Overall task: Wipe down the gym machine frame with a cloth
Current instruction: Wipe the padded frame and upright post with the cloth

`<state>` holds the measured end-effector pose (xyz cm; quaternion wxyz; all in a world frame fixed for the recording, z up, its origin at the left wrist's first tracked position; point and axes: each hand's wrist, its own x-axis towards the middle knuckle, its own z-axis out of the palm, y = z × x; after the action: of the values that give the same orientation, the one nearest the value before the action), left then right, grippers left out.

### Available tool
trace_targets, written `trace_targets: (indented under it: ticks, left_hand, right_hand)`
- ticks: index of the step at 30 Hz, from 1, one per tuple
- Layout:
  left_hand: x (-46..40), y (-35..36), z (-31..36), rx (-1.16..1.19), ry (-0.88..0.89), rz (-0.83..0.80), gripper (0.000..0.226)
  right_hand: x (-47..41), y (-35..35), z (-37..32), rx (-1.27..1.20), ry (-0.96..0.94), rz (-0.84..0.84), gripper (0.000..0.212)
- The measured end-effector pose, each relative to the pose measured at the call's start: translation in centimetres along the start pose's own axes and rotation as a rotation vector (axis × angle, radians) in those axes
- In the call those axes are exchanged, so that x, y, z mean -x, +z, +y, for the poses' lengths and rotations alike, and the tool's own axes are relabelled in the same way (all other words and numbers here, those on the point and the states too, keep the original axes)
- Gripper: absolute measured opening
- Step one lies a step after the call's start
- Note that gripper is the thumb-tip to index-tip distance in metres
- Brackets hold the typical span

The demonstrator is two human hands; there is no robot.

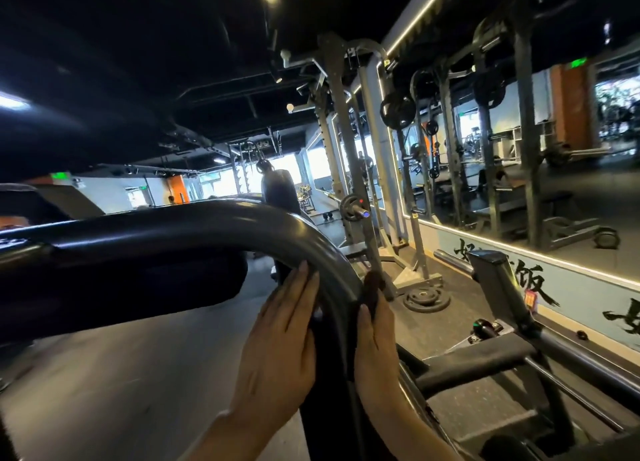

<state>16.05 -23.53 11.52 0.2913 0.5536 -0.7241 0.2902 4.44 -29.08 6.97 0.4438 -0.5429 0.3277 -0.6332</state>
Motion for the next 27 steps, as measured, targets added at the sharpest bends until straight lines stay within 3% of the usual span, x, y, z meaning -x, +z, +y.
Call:
trace_targets:
  ticks: [2, 4, 10, 12, 17, 20, 22, 27]
  left_hand:
    - [-1.5, -1.5, -0.9, -0.135, 0.047, 0.017, 0.060]
    - [-3.2, -2.7, -1.6, -0.251, 0.089, 0.005, 0.061]
    - [-6.8, -4.0, -1.7, -0.442, 0.146, 0.009, 0.067]
    - [-6.9, -3.9, -1.6, -0.458, 0.158, 0.019, 0.066]
    - [-6.5, -4.9, -2.1, -0.314, 0.159, 0.088, 0.059]
    - [-6.3, -7.0, -2.9, -0.273, 0.128, 0.182, 0.056]
    - [-6.1, -8.5, -4.0, -0.295, 0.060, 0.238, 0.055]
    - [-5.4, -10.0, -7.0, -0.415, -0.107, 0.221, 0.062]
  right_hand:
    - [-0.6, 0.1, 0.6, -0.021, 0.152, 0.027, 0.045]
    - [-2.2, 0.5, -0.4, 0.063, 0.172, 0.034, 0.042]
    - [-5.6, 2.8, -8.2, 0.378, -0.334, -0.111, 0.049]
    - [-5.5, 2.7, -7.5, 0.396, -0.390, -0.115, 0.047]
    - [-3.7, 0.5, -3.1, 0.240, -0.100, 0.025, 0.043]
    - [-3.8, 1.2, -4.3, 0.258, 0.011, 0.071, 0.040]
    - [-4.6, 2.2, -6.5, 0.364, -0.078, 0.085, 0.039]
    - [-5.8, 7.2, -11.9, 0.693, -0.615, -0.073, 0.056]
